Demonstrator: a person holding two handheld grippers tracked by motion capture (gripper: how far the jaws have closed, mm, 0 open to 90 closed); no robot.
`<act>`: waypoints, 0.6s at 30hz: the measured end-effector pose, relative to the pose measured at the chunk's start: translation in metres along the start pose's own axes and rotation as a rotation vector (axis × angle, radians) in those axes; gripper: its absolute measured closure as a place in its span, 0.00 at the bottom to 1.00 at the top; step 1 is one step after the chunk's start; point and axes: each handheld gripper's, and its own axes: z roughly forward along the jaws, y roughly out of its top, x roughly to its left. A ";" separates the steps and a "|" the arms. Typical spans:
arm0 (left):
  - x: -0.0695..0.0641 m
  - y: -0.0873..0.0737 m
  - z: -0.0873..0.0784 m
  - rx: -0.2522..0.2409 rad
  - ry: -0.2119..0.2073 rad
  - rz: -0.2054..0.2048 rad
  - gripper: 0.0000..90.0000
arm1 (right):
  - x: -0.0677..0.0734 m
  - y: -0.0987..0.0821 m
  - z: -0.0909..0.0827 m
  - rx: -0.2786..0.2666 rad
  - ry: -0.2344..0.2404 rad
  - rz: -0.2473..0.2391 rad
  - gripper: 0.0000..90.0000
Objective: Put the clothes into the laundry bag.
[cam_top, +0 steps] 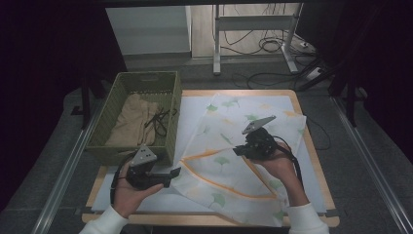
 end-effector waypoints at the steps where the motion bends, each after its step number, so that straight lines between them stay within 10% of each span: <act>1: 0.001 0.001 -0.001 -0.008 0.000 -0.005 0.26 | 0.000 0.000 0.000 -0.001 -0.001 0.000 0.97; 18: 0.021 0.038 -0.014 -0.069 0.034 0.034 0.30 | -0.001 -0.001 0.000 0.003 -0.007 0.008 0.97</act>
